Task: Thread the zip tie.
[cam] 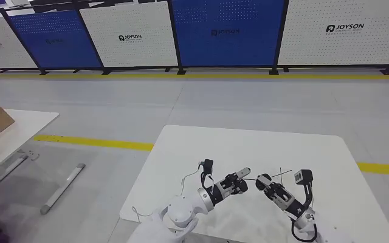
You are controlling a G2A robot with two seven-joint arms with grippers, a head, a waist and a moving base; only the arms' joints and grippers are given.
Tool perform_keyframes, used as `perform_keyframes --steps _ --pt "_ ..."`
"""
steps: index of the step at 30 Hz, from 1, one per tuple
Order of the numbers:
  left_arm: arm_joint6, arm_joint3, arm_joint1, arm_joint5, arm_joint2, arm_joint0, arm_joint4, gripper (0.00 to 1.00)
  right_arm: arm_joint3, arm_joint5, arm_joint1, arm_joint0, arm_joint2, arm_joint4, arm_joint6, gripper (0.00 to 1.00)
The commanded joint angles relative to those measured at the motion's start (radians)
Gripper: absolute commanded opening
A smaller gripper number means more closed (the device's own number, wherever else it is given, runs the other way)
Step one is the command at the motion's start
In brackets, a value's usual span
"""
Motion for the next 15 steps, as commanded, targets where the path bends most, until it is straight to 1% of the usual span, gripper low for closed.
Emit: perform_keyframes --steps 1,2,4,7,8,9,10,13,14,15 --pt "-0.002 0.012 -0.002 -0.004 0.003 -0.008 -0.001 0.10 0.000 0.000 0.000 0.000 0.000 0.000 0.000 0.00" --pt "0.001 0.017 -0.003 -0.005 0.005 -0.011 -0.001 0.10 0.000 0.000 0.000 0.000 0.000 0.000 0.000 0.00" --pt "0.002 0.024 -0.005 -0.007 0.010 -0.018 -0.006 0.04 0.000 0.000 0.000 0.000 0.000 0.000 0.000 0.00" --pt "-0.004 0.026 -0.006 -0.007 0.014 -0.020 0.000 0.11 0.000 0.000 0.000 0.000 0.000 0.000 0.000 0.00" --pt "-0.007 0.024 -0.005 -0.006 0.015 -0.019 0.004 0.20 0.000 0.000 0.000 0.000 0.000 0.000 0.000 0.00" --pt "-0.009 0.022 -0.005 -0.006 0.015 -0.018 0.006 0.23 0.000 0.000 0.000 0.000 0.000 0.000 0.000 0.00" --pt "-0.011 0.020 -0.005 -0.007 0.014 -0.017 0.007 0.23 0.000 0.000 0.000 0.000 0.000 0.000 0.000 0.00" --pt "-0.023 0.012 -0.003 -0.011 0.012 -0.011 0.005 0.29 0.000 0.000 0.000 0.000 0.000 0.000 0.000 0.00" --pt "-0.025 0.010 -0.003 -0.012 0.011 -0.010 0.006 0.34 0.000 0.000 0.000 0.000 0.000 0.000 0.000 0.00" --pt "-0.030 0.007 -0.002 -0.012 0.012 -0.008 0.008 0.36 0.000 0.000 0.000 0.000 0.000 0.000 0.000 0.00"
